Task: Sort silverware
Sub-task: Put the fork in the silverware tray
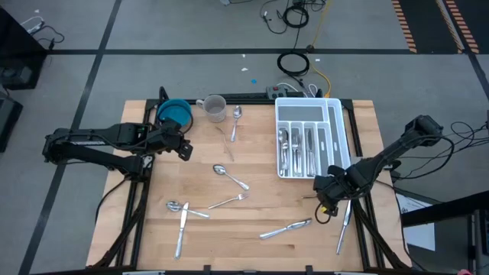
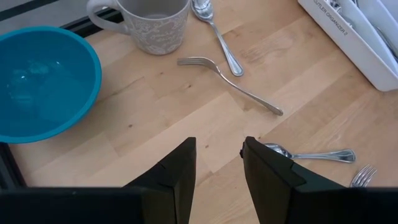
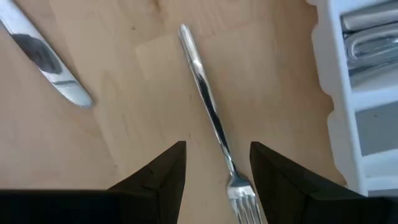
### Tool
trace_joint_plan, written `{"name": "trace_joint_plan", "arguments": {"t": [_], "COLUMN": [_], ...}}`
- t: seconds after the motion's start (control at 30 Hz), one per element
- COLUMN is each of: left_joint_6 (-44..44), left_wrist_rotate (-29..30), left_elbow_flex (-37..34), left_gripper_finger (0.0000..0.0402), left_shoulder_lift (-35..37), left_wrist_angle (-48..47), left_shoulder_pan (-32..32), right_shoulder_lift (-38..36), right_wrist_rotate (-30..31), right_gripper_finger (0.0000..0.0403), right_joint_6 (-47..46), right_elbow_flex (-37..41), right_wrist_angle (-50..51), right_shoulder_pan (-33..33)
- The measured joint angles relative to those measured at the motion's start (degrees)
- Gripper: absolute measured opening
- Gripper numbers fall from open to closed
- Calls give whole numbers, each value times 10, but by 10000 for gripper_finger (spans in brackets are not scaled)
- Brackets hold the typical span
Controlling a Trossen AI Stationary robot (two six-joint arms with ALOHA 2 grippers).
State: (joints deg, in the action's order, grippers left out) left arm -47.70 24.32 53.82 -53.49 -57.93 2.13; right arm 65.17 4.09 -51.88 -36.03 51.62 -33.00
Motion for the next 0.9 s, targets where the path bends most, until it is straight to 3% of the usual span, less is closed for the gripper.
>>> {"name": "trace_joint_plan", "arguments": {"t": [0.6,0.9], "left_joint_6": [0,0], "left_wrist_rotate": [0,0], "left_elbow_flex": [0,0], "left_gripper_finger": [136,136], "left_shoulder_lift": [-7,-7], "left_wrist_angle": [1,0], "left_shoulder_pan": [0,0], "right_shoulder_lift": [0,-1], "right_wrist_rotate": [-27,-54], "right_gripper_finger": [160,12], "right_joint_6": [-19,-25], "right_elbow_flex": [95,104], "right_wrist_angle": [-63,-70], "right_shoulder_pan": [-1,-1]}}
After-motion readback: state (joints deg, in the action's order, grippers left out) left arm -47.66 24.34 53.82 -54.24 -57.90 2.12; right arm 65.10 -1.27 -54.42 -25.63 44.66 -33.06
